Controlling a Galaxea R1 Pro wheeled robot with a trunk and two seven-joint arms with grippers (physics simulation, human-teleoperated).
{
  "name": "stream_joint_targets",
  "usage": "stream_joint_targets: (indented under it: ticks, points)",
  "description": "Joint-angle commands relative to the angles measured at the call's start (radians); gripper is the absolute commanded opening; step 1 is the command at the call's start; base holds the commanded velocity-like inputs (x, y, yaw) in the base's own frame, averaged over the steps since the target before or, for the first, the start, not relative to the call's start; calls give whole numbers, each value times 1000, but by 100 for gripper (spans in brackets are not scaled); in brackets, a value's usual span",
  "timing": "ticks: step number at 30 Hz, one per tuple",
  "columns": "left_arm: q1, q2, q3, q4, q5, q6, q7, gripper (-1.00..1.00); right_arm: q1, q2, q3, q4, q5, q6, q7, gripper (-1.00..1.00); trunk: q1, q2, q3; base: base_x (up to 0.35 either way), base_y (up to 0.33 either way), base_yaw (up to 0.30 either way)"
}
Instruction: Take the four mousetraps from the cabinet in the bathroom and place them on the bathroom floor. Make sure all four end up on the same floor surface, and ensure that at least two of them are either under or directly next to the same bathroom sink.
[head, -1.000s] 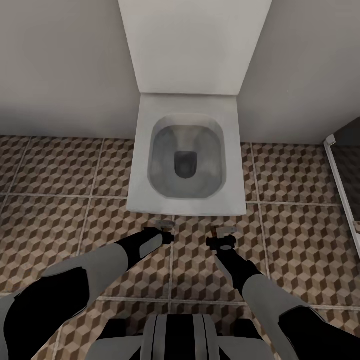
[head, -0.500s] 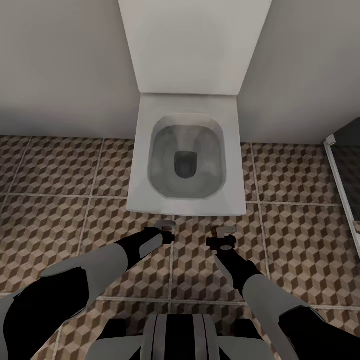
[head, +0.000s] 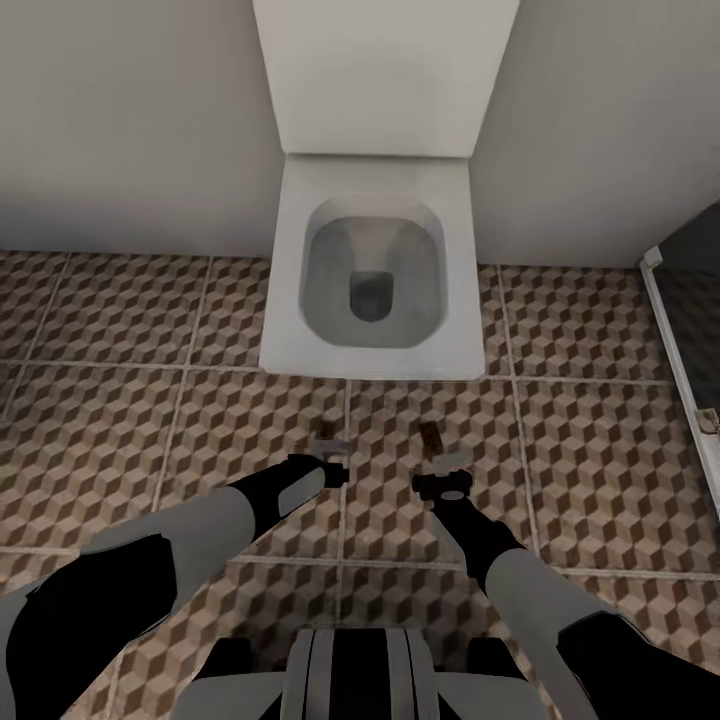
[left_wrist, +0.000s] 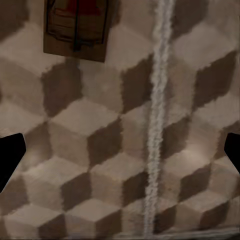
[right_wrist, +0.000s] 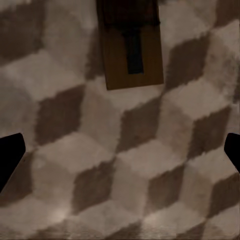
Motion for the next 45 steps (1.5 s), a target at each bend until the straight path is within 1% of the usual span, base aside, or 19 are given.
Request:
stream_joint_targets:
  ticks: [1,27,32,39,45]
  points:
    - [-1,1,-6,-2,6,1,6,100,0,-1,8,-2,-10,5,-8,100,-1,0,0,-327,0,0]
    - [-1,2,-6,-2,7,1,6,100,0,-1,9,-2,-10,5,-8,100,-1,0,0,-331,0,0]
    - [-1,2,-6,-3,6,3,5,100,0,-1,9,-2,-10,5,-8,100,-1,0,0,-138,0,0]
    - [-1,3,-6,-12,7,5,11,100,0,-2,9,-2,-10,5,-7,100,-1,0,0,-30,0,0]
    - [-1,12,-8,-15,7,10,12,100,0,-2,9,-2,-10,5,-6,100,-1,0,0,-6,0,0]
